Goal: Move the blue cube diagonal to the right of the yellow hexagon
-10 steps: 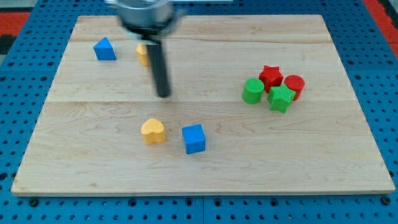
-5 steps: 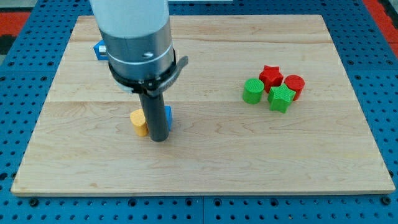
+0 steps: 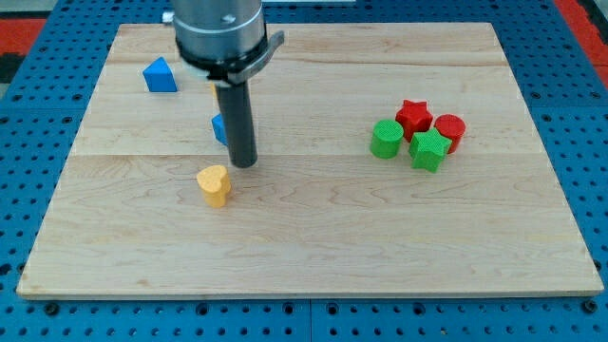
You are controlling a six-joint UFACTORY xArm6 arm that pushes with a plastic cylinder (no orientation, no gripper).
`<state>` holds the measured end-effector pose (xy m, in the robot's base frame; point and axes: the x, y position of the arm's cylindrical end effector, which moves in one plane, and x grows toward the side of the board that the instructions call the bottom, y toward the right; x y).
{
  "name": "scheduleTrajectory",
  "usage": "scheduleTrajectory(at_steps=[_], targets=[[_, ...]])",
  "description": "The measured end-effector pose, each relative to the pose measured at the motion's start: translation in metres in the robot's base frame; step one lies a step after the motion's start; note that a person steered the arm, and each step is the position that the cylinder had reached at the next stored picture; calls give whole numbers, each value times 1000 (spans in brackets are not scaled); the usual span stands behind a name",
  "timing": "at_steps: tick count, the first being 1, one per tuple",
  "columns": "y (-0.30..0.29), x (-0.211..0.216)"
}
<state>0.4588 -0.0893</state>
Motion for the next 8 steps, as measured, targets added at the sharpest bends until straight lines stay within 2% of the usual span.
scheduleTrajectory(at_steps=[1,2,3,5,6,7,8], targets=[[-37,-22],[-15,-59],[35,-94],[77,-72],[96,-78],[85,-98],[85,-100]])
